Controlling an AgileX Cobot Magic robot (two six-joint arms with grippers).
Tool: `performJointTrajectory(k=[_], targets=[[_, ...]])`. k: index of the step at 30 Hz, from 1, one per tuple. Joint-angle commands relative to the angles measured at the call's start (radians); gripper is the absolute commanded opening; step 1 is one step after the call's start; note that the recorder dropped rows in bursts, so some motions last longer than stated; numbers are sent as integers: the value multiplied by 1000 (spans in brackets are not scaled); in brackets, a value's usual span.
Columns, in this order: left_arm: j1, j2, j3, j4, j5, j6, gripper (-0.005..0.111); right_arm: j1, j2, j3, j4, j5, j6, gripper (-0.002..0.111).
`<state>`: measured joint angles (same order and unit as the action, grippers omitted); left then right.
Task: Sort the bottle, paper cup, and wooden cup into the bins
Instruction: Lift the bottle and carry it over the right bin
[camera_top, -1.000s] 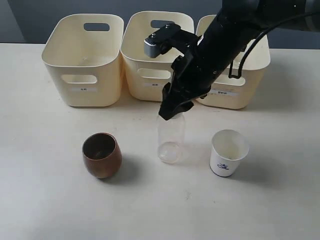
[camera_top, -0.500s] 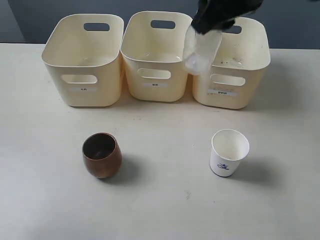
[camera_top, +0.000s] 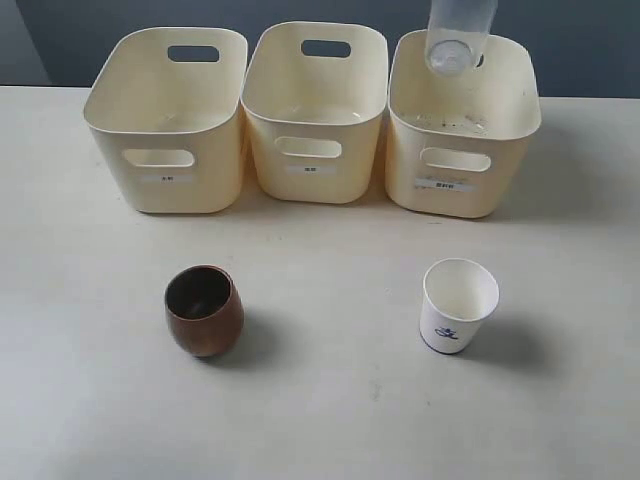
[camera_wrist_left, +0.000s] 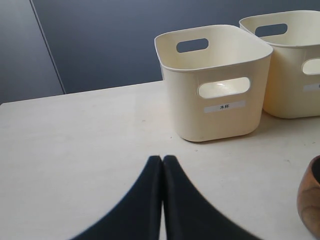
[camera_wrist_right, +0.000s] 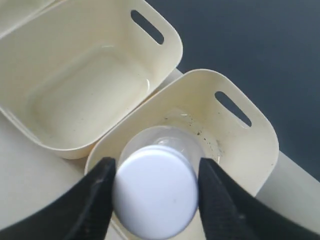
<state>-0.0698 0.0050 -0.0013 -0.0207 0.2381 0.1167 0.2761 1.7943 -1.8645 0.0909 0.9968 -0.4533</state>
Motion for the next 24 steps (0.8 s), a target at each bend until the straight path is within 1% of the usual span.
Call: performJointTrajectory(k=[1, 5, 8, 24], targets=[[-4, -5, 1, 2, 0, -2, 0, -46, 151, -134, -12, 33, -7, -1], [-4, -5, 1, 2, 0, -2, 0, -56, 273, -229, 25, 87, -46, -1], [-4, -5, 1, 2, 0, -2, 0, -59, 332, -260, 81, 84, -71, -1], [-4, -5, 1, 2, 0, -2, 0, -59, 464, -261, 171, 76, -92, -1]])
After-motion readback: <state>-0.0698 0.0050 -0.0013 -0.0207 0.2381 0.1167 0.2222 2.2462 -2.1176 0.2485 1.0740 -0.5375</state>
